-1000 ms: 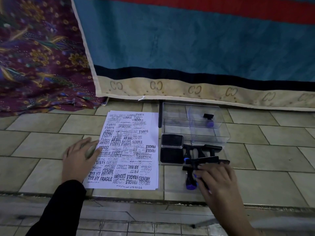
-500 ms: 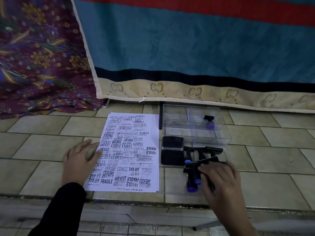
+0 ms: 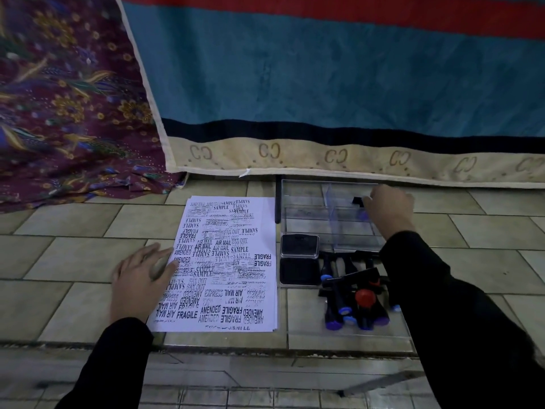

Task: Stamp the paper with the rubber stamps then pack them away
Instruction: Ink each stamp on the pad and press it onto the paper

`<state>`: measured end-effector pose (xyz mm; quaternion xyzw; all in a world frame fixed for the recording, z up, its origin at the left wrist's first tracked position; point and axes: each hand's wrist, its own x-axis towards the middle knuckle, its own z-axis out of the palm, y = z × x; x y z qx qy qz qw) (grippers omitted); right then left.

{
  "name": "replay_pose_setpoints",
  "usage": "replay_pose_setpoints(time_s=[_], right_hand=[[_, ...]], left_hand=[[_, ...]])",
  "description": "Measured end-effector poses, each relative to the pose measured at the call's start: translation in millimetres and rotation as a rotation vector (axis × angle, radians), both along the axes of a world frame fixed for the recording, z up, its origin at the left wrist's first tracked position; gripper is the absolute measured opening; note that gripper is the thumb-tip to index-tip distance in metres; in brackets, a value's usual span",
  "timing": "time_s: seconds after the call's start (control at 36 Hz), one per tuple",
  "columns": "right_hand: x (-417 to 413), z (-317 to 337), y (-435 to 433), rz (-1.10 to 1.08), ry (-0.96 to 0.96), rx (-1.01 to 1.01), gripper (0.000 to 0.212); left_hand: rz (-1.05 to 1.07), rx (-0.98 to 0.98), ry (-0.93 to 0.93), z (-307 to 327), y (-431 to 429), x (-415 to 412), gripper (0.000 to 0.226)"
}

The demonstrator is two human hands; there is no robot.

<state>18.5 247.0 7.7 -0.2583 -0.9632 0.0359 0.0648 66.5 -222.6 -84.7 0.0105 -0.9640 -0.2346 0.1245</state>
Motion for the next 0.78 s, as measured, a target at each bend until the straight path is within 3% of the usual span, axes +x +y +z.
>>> replay_pose_setpoints(time_s=[0.42, 0.78], right_hand=[[-12.9, 3.1, -14.5, -0.137, -0.147, 0.069, 0.027], [-18.5, 3.5, -15.7, -0.133, -0.108, 0.039, 0.019]], left_hand=[[0.0, 0.002, 0.01, 0.5, 0.3, -0.1, 0.042], [-0.012, -0.012, 0.004, -1.4, -1.8, -1.2, 0.046]])
